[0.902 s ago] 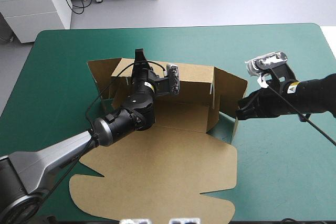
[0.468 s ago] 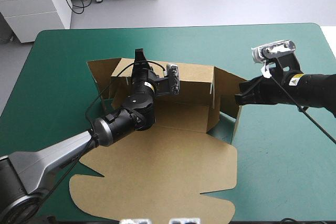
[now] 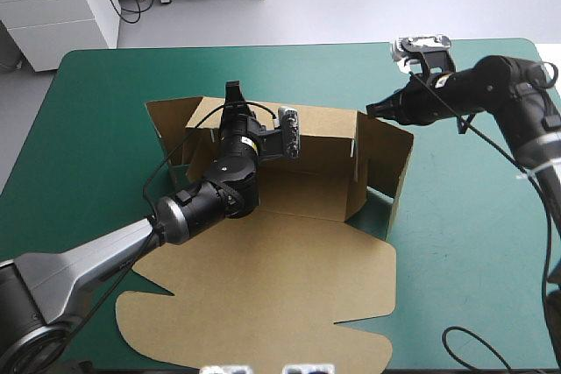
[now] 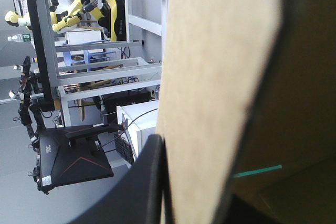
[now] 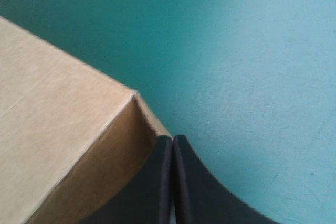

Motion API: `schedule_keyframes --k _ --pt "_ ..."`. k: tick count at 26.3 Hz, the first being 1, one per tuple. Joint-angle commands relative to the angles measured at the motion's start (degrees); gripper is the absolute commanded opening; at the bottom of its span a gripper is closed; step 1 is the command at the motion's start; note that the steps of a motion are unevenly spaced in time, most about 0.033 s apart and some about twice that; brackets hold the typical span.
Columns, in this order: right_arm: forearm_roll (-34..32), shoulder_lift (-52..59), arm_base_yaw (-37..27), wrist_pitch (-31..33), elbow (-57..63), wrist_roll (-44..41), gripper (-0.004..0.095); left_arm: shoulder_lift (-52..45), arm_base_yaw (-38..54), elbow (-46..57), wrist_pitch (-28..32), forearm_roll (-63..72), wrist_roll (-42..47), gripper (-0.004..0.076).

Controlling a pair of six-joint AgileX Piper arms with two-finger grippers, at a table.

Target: Fold the box

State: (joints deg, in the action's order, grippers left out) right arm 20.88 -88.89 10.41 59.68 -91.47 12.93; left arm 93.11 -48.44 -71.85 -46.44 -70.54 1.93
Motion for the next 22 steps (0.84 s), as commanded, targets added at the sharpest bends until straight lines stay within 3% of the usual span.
schedule_keyframes --k 1,10,15,22 --pt "-3.65 -3.29 -0.11 1.88 -8.76 -3.95 -0.0017 -2.19 0.02 -1.43 -1.10 1.17 0.30 0.0015" --pt "-5.30 -13.68 -0.11 11.85 -17.90 -8.10 -0.0017 -2.19 0.02 -1.43 -0.95 1.28 0.30 0.0015" --pt "1.76 -13.68 -0.11 11.85 -15.06 -6.33 -0.0018 -2.19 0.02 -1.43 -0.95 1.37 0.30 0.0015" --pt "2.84 -8.62 -0.11 11.85 -7.72 -1.97 -0.0018 -2.08 0.02 -1.43 -1.04 1.47 1.42 0.0015"
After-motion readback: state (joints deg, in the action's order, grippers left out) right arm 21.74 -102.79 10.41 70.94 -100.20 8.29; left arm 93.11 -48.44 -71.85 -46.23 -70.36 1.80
